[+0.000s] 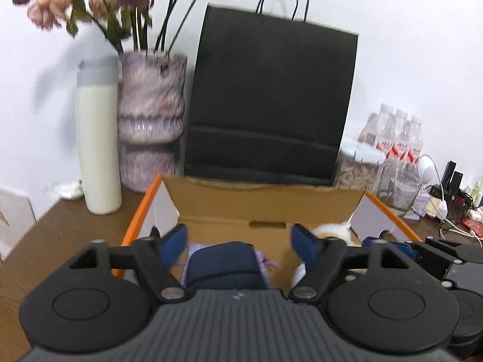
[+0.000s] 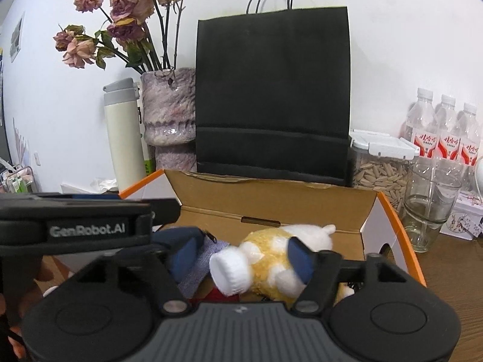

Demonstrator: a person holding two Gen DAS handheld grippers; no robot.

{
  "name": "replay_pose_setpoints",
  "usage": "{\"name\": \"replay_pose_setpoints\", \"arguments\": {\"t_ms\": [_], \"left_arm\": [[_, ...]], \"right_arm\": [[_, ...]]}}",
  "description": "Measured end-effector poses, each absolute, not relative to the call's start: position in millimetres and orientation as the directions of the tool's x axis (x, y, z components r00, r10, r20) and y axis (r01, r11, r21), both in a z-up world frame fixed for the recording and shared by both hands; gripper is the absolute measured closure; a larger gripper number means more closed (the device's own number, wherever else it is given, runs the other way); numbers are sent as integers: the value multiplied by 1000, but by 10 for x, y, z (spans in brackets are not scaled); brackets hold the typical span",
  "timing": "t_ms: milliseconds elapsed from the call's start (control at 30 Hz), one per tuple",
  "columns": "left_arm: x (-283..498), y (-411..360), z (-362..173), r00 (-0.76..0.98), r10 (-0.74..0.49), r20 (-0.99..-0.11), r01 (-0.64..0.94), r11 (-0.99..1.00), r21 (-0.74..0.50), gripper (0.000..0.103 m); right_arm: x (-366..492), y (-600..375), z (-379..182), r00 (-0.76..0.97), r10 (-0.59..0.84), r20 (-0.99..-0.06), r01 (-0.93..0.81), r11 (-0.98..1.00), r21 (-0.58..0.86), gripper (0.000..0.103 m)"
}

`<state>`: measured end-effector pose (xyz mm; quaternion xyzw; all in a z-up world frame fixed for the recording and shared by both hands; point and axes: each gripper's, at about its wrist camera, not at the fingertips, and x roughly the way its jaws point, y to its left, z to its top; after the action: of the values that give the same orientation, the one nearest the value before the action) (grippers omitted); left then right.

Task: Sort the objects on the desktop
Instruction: 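Open both grippers to drop the case and cap into the box, then return both grippers to the table toward the black cable and plastic container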

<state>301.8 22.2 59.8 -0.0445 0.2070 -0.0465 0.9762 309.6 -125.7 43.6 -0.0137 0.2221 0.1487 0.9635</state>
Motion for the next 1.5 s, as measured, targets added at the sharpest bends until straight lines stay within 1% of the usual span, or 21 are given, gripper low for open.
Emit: {"name": "replay_pose_setpoints", "arguments": {"t_ms": [33,67,100,133,167,267,400,600,833,1033,1500], "left_arm": [[2996,205,617,914,-99,-393,67,993,-94,16],[2975,191,629,917,-93,-387,64,994,-86,14],[2954,181,640,920,-91,-382,64,994,-84,11],[2933,173,654,921,-91,-378,64,994,-83,4],[2912,170,668,924,-88,-372,62,995,-81,0],[2842,159,708,931,-79,-356,57,996,-72,0],[2751,195,754,933,-79,-351,46,994,-100,0],[2568,207,848,942,-79,-325,42,992,-117,0],[2330,223,921,949,-85,-304,47,991,-128,0],[2163,254,927,946,-87,-313,47,990,-134,0],[1814,311,835,927,-89,-365,40,990,-139,0]], "right_arm": [[3079,-1253,454,861,276,-427,-289,957,36,16],[3065,-1250,469,865,270,-423,-284,958,30,12],[3051,-1248,485,869,264,-419,-279,960,25,5],[3042,-1250,495,870,259,-420,-275,961,23,0],[3037,-1253,502,870,255,-423,-271,962,23,0],[3019,-1265,521,866,241,-437,-256,966,25,0],[2950,-1293,551,866,226,-446,-240,970,24,0],[2776,-1359,626,875,220,-431,-231,973,28,0],[2570,-1424,670,874,214,-436,-222,975,34,0],[2373,-1505,669,873,207,-443,-215,976,33,0],[1942,-1813,618,865,176,-470,-185,982,28,0]]}}
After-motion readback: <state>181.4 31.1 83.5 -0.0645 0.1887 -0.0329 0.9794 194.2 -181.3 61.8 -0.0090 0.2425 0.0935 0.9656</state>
